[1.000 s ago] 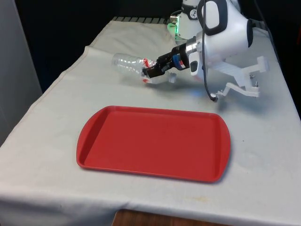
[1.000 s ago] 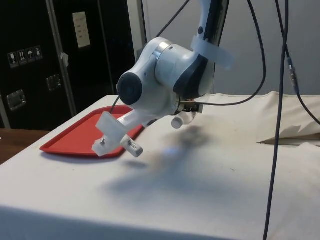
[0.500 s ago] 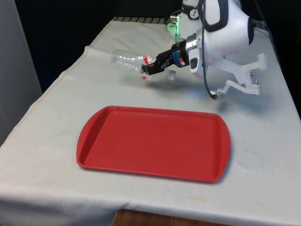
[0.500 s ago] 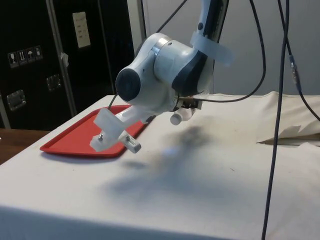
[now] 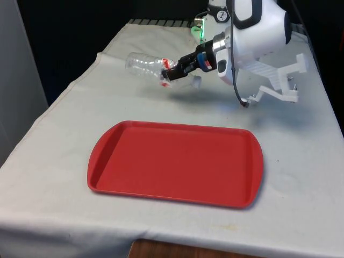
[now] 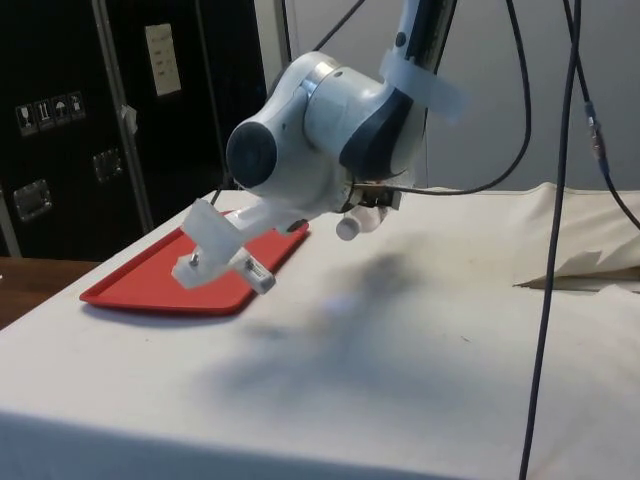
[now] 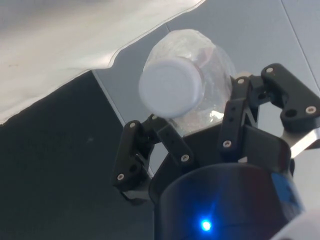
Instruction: Place the bottle upright on the tray.
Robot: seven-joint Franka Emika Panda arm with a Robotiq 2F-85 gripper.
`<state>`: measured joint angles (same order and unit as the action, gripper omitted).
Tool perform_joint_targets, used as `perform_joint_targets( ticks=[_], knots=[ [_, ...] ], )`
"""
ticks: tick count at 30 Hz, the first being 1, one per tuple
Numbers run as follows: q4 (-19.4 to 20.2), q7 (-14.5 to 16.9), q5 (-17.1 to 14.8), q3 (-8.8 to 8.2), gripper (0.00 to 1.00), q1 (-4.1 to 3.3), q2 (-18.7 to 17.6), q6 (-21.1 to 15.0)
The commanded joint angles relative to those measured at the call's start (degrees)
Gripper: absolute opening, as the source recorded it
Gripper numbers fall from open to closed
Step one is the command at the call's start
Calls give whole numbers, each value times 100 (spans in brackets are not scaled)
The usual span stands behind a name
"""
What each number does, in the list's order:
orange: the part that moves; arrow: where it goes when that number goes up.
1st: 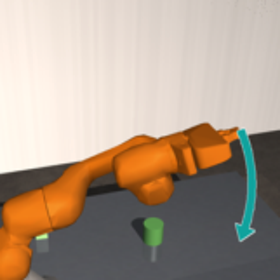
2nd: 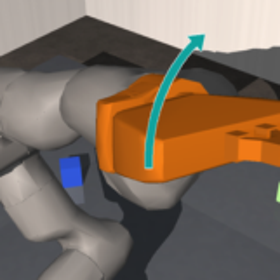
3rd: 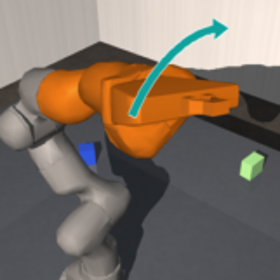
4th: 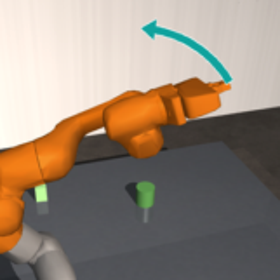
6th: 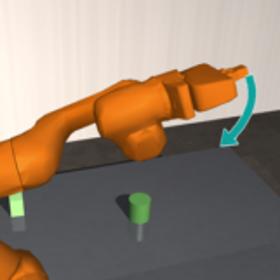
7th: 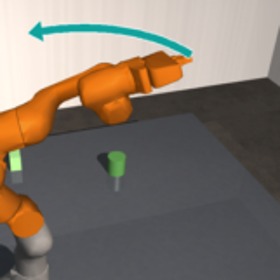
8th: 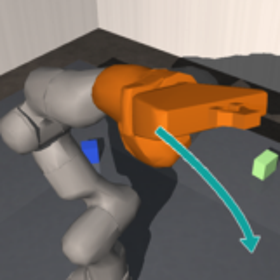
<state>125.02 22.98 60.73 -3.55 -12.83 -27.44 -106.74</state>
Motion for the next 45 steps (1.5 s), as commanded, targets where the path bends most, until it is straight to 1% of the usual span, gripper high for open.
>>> perform_joint_targets(
  ticks=[1,2,3,6,12,13,14,20,21,22,28,29,30,33,34,35,42,43,44,45],
  knots=[
    [46,34,-34,11,33,29,86,-74],
    [6,0,-6,0,33,0,23,-6],
    [52,40,-40,11,33,29,109,-80],
    [80,63,-52,11,33,34,201,-92],
    [109,103,-92,11,33,40,332,-115],
    [74,74,-63,0,33,11,281,-34],
    [115,109,-97,11,33,40,355,-120],
    [155,138,-126,11,33,52,487,-166],
    [120,103,-92,0,33,29,447,-103],
    [160,143,-138,11,33,57,516,-183],
    [160,149,-155,11,33,57,567,-201],
    [126,109,-120,0,33,34,521,-138],
    [160,143,-155,11,33,57,579,-201],
    [155,138,-155,11,33,57,590,-201],
    [126,109,-126,0,33,34,550,-138],
    [155,138,-155,6,33,57,590,-201],
    [143,138,-160,6,33,52,607,-195],
    [120,109,-132,0,33,34,573,-138],
    [143,138,-160,6,33,52,607,-189],
    [138,138,-160,6,33,52,607,-189]
  ],
)
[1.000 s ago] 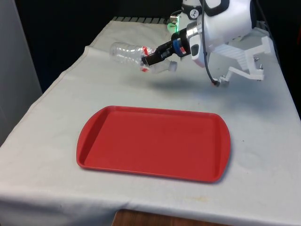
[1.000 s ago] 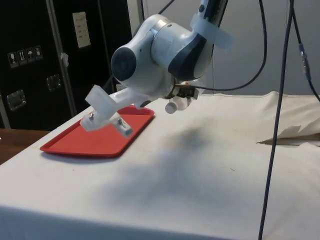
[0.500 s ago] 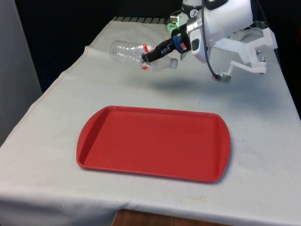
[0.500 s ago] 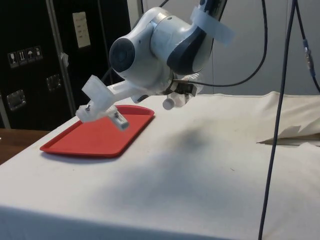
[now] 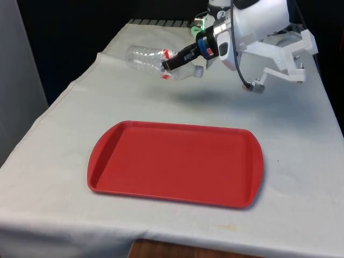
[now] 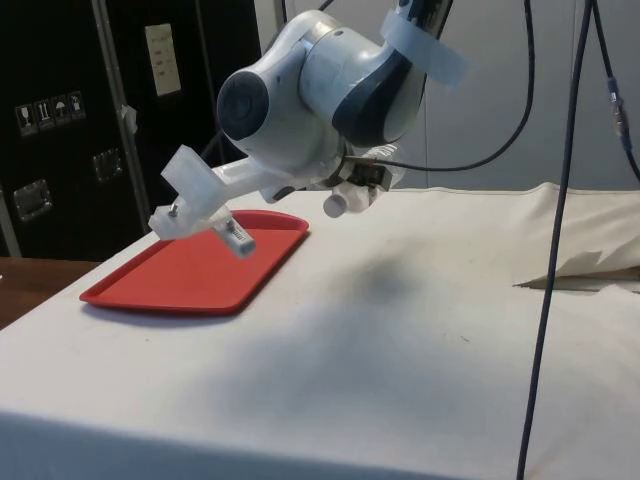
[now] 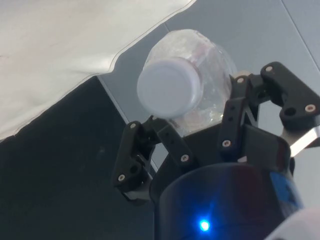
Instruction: Place the bottle upright on the tray.
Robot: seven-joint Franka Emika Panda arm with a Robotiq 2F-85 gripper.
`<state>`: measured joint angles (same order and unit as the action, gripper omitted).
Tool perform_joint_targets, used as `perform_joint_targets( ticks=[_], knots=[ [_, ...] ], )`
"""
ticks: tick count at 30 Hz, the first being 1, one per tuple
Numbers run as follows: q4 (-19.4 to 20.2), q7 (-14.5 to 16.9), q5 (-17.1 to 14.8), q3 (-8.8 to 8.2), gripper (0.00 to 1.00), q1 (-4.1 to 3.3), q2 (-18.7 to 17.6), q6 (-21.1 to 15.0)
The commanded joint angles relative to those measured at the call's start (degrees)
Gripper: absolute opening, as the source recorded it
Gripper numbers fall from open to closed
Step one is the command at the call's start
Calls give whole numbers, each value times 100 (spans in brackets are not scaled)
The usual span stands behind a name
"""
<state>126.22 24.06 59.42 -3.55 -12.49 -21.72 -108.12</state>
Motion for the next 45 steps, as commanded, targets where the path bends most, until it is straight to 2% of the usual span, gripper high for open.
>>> perform_joint_targets(
  ticks=[1,7,14,15,16,22,24,25,32,33,34,41,45],
  knots=[
    [17,29,-29,6,33,17,34,-52],
    [-6,-6,0,0,33,0,6,0],
    [-17,17,-29,6,33,34,17,-86],
    [-17,-6,0,0,33,6,6,-17],
    [-23,17,-29,0,33,34,11,-92],
    [-23,17,-29,0,33,57,23,-143],
    [-29,-6,0,-6,33,40,6,-103],
    [-23,23,-34,0,33,57,34,-149],
    [-23,57,-57,6,33,57,120,-149],
    [-46,6,-17,-6,33,40,69,-103],
    [-23,63,-57,6,33,57,132,-149],
    [-23,120,-69,-6,33,40,252,-92],
    [-6,212,-126,0,33,57,355,-115]
  ],
)
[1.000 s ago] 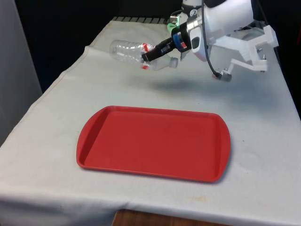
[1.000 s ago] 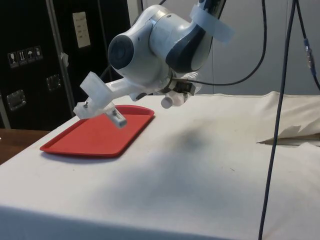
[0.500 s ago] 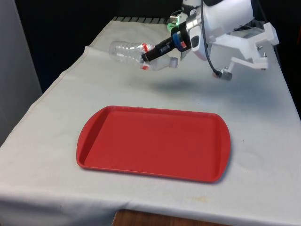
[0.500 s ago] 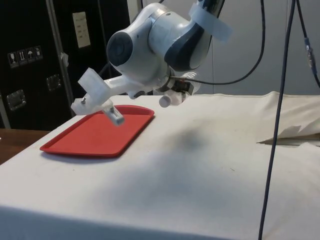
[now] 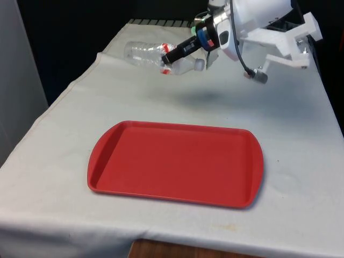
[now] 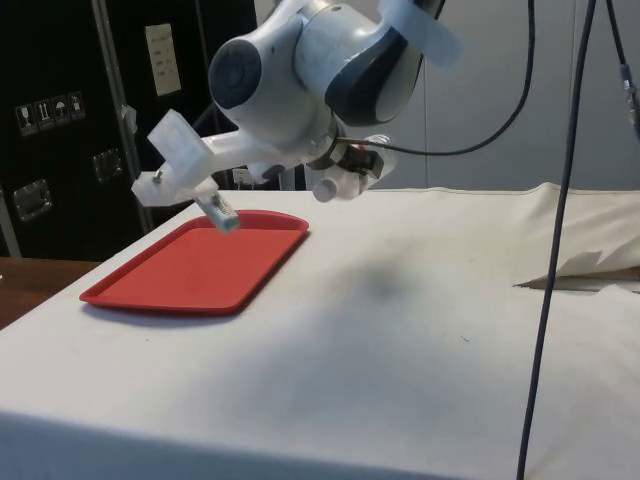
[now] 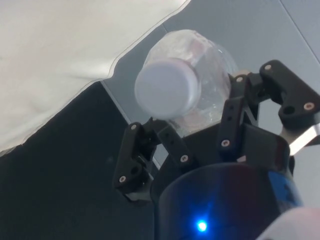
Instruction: Place the bottle upright on the tray.
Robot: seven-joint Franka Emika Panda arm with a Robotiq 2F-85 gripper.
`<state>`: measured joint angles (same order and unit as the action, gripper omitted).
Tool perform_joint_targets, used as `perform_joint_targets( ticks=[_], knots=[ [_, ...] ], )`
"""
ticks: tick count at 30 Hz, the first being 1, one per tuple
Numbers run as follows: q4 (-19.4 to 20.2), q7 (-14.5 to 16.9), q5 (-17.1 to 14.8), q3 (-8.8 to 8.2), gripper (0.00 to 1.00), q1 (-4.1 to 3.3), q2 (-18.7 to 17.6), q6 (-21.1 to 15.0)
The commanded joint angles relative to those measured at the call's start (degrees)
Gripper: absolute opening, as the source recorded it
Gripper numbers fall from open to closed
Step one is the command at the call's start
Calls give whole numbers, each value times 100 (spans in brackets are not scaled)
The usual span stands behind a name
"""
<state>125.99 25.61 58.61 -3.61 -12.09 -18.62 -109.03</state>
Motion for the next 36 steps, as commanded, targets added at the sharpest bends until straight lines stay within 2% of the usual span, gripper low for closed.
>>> perform_joint_targets(
  ticks=[1,13,14,15,22,23,25,31,32,33,36],
  knots=[
    [17,69,-52,6,33,17,63,-23],
    [17,172,-103,6,33,23,229,-29],
    [0,115,-57,0,33,6,189,0],
    [11,183,-109,6,33,23,241,-29],
    [0,258,-155,6,33,23,344,-29],
    [-6,201,-103,0,33,6,315,0],
    [-11,269,-160,6,33,29,361,-34],
    [-29,321,-195,6,33,29,424,-34],
    [-40,264,-155,0,33,6,395,-6],
    [-34,327,-201,6,33,29,435,-34],
    [-46,350,-229,0,33,29,470,-34]
  ],
)
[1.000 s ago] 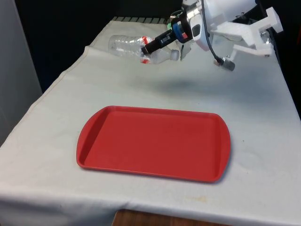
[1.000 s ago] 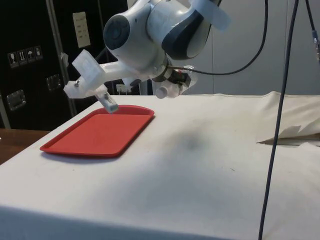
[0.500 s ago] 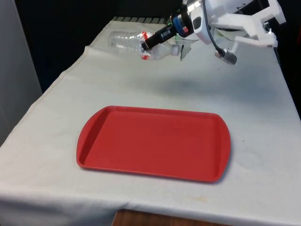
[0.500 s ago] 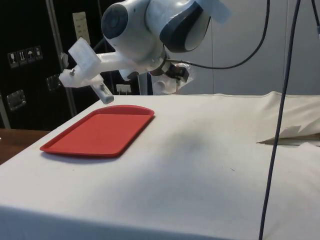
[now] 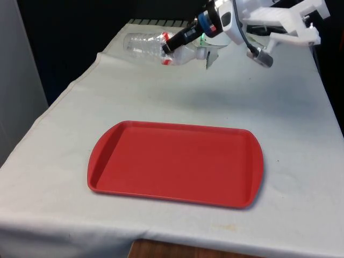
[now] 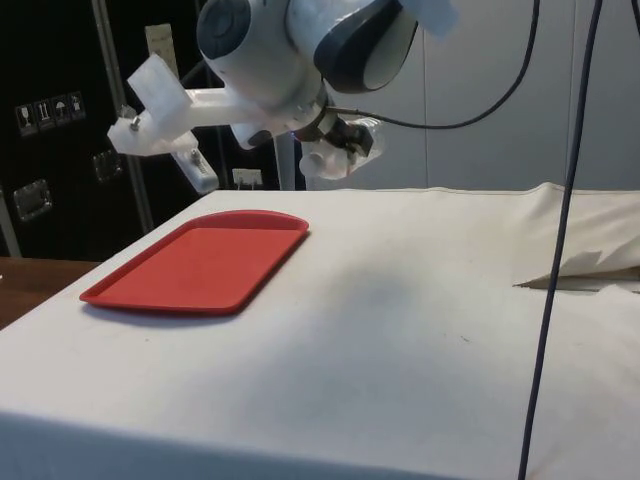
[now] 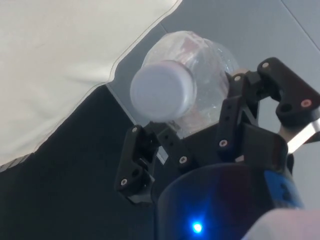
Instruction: Place the bottle upright on the tray.
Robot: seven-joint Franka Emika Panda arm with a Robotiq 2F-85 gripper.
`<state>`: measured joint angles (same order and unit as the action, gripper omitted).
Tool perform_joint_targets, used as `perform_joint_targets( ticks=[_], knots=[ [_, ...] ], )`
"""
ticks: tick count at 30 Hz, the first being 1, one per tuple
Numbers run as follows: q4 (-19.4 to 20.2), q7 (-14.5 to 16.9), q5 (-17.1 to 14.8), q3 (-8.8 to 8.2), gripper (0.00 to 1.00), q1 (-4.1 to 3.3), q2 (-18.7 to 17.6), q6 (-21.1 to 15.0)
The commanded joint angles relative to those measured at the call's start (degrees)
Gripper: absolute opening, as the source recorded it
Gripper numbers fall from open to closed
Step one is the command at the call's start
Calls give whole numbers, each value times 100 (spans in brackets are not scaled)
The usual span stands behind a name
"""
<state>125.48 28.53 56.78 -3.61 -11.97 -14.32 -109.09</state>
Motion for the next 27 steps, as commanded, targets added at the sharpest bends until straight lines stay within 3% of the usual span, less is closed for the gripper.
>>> perform_joint_targets(
  ticks=[1,27],
  knots=[
    [6,63,-52,0,33,11,52,-29],
    [-115,143,-212,0,33,23,218,-97]
  ],
)
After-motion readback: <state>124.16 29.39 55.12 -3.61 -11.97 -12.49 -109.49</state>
